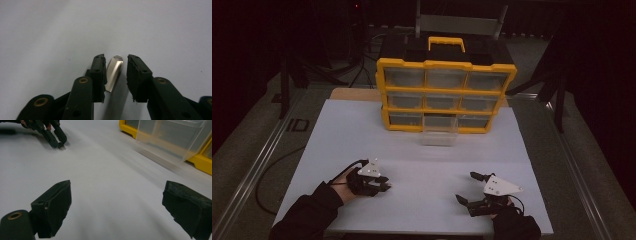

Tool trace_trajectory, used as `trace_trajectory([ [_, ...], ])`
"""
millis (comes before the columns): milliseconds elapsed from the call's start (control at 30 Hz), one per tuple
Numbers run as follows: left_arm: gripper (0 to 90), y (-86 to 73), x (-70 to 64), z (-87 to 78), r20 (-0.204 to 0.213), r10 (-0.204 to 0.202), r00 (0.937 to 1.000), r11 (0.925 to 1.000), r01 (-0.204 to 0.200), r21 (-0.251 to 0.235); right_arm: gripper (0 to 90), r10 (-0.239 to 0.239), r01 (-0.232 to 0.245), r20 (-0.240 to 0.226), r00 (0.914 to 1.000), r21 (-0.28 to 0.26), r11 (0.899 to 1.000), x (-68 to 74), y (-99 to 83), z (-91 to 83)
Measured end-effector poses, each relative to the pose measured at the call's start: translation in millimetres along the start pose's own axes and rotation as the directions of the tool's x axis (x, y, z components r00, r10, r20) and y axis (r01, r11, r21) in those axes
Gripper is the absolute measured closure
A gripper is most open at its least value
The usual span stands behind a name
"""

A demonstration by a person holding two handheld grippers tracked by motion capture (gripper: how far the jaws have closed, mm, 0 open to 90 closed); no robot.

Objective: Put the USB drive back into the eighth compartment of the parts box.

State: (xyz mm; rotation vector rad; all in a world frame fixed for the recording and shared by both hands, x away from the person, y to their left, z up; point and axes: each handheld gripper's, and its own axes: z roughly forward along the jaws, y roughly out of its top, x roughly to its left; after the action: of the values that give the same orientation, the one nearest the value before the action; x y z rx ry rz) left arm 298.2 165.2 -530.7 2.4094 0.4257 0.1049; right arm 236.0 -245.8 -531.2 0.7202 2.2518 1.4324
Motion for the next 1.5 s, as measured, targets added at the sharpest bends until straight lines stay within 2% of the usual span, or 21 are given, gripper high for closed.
trace_trajectory([
  [133, 72.7, 0.1, 1.5, 1.4, 0.001, -0.007, 1.0, 1.0, 0.007, 0.004, 9.1, 0.004, -0.005, -0.002, 1.0, -0.006, 1.0, -0.4, -0.3, -0.2],
  [333, 79.1, 1.4, 0.2, 1.7, -0.003, 0.008, 1.0, 0.9999, -0.008, 0.011, 9.1, 0.001, -0.001, -0.001, 1.0, -0.004, 1.0, -0.3, 0.0, -0.4],
  [433, 79.3, 1.0, -0.2, 1.5, -0.008, 0.019, 0.9998, 0.9997, -0.019, 0.013, 9.1, 0.002, -0.002, -0.001, 1.0, -0.003, 1.0, -0.3, -0.2, -0.2],
  [667, 80.1, 0.9, -2.1, 1.6, -0.023, 0.009, 0.9997, 1.0, -0.009, 0.001, 9.2, 0.001, -0.001, -0.001, 1.0, 0.002, 1.0, 0.0, -0.2, 0.4],
  [700, 80.1, 1.6, -2.2, 1.3, -0.015, 0.006, 0.9999, 1.0, -0.006, 0.0, 9.1, 0.002, -0.002, 0.0, 1.0, 0.0, 1.0, 0.3, 0.1, 0.2],
  [933, 80.1, 8.9, -1.4, -4.4, 0.006, -0.007, 1.0, 0.9999, 0.007, -0.009, 9.1, 0.004, -0.004, 0.004, 1.0, -0.013, 1.0, 0.0, 0.6, -0.8],
  [1233, 80.1, 20.3, -0.5, -10.7, 0.012, 0.0, 0.9999, 1.0, 0.0, -0.007, 9.2, 0.006, -0.006, 0.005, 1.0, -0.014, 1.0, -0.2, 0.6, -0.7],
  [1500, 80.1, 34.8, 2.0, -14.5, 0.022, 0.015, 0.9997, 0.9998, -0.015, 0.015, 9.2, 0.007, -0.007, 0.006, 1.0, -0.016, 1.0, -0.4, 0.8, -1.0],
])
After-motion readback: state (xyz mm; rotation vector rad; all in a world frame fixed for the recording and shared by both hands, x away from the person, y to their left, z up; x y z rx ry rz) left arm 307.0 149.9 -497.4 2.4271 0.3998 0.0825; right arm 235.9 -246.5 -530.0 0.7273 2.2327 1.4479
